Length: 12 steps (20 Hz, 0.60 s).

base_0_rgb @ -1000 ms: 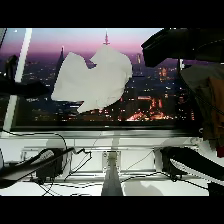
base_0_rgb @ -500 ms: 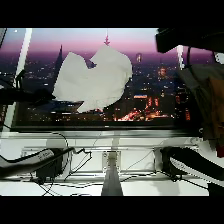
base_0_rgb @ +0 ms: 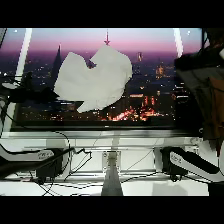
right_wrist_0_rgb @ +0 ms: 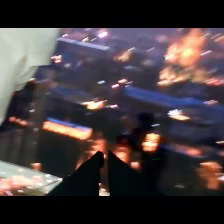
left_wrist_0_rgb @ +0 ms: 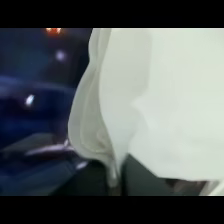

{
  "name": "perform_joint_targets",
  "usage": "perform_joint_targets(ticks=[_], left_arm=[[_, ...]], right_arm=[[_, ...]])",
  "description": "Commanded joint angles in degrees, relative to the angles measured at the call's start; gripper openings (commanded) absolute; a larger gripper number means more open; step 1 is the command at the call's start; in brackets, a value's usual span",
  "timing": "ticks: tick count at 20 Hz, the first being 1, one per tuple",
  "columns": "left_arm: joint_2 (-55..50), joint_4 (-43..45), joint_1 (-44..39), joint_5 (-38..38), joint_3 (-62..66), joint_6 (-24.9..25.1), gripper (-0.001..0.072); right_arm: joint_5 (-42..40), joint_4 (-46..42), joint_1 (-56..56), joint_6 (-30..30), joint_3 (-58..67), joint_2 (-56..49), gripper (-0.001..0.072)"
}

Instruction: Fold the clothes and pants, and hang the long-sleeved shirts on hangers.

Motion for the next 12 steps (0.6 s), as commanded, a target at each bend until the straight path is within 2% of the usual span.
perform_joint_targets(ticks=[1,2,4,6,7,8,9,12], left_arm=[[-0.7,-4.2,-3.8,8.5,0.0,0.1,0.0015],[-0.5,-5.8,-4.6,8.3,0.5,0.1,0.0015],[0.3,-6.9,-5.6,4.5,3.0,0.1,0.0015],[3.2,-6.9,-6.0,-0.7,6.4,1.0,0.0015],[5.3,-6.9,-6.0,-2.5,7.8,1.0,0.0014],[7.7,-6.9,-6.0,-3.1,8.5,1.0,0.0014],[10.5,-6.9,-6.0,-3.0,8.7,1.0,0.0014],[16.2,-6.9,-6.0,-3.1,8.7,1.0,0.0015]], right_arm=[[-11.2,19.1,-0.7,-1.0,-14.0,-4.4,0.0326],[-12.7,21.7,1.2,-0.8,-16.0,-6.9,0.0369],[-15.3,26.6,4.7,-0.6,-16.8,-12.3,0.0369],[-21.2,34.0,7.2,-0.6,-16.8,-16.9,0.0371],[-24.3,37.8,7.9,-0.7,-16.7,-18.8,0.0413],[-26.3,40.3,8.2,-0.7,-16.0,-20.7,0.0503],[-26.5,41.0,8.3,-0.7,-14.3,-22.8,0.0550],[-25.8,41.0,8.4,-0.5,-5.9,-29.9,0.0557]])
